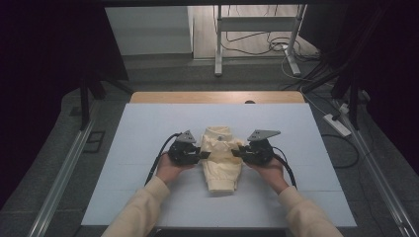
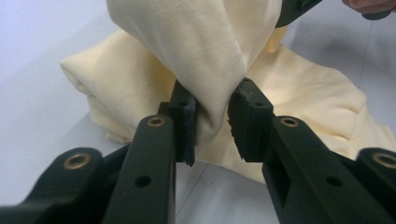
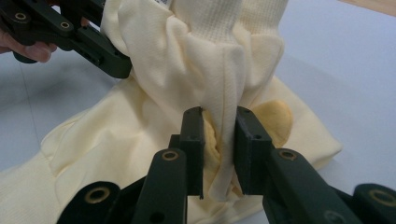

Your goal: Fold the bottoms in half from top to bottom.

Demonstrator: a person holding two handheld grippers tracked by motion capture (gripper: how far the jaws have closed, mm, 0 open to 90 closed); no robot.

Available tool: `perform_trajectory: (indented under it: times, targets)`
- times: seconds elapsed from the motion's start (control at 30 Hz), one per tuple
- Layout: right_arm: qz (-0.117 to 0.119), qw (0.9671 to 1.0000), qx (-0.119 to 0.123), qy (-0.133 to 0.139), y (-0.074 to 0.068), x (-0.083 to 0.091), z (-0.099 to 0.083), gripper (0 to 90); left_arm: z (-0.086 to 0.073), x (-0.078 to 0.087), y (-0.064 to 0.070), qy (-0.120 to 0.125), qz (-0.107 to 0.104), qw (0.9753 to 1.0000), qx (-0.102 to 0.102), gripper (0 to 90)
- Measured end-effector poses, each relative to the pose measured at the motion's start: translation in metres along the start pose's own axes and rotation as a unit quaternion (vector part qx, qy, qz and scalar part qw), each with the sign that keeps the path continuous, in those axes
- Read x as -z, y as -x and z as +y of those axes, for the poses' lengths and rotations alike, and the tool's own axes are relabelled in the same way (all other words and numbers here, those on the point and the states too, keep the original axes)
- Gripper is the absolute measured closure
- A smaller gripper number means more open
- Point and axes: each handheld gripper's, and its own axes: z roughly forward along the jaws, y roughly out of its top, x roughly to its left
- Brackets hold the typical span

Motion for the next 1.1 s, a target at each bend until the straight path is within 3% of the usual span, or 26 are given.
perform_trajectory:
  times: [0.3, 1.1]
  targets:
    - [-0.018, 0.9997, 0.019, 0.002, -0.0003, 0.0089, 0.0019, 74.8, 0.0032, -0.0009, 0.0059, 0.004, 0.0, 0.9999, -0.011, 72.0]
    - [-0.015, 0.9998, 0.015, -0.006, -0.0036, 0.0099, -0.0071, 71.4, 0.0017, 0.0002, 0.0097, -0.004, -0.01, 0.9999, -0.004, 62.7]
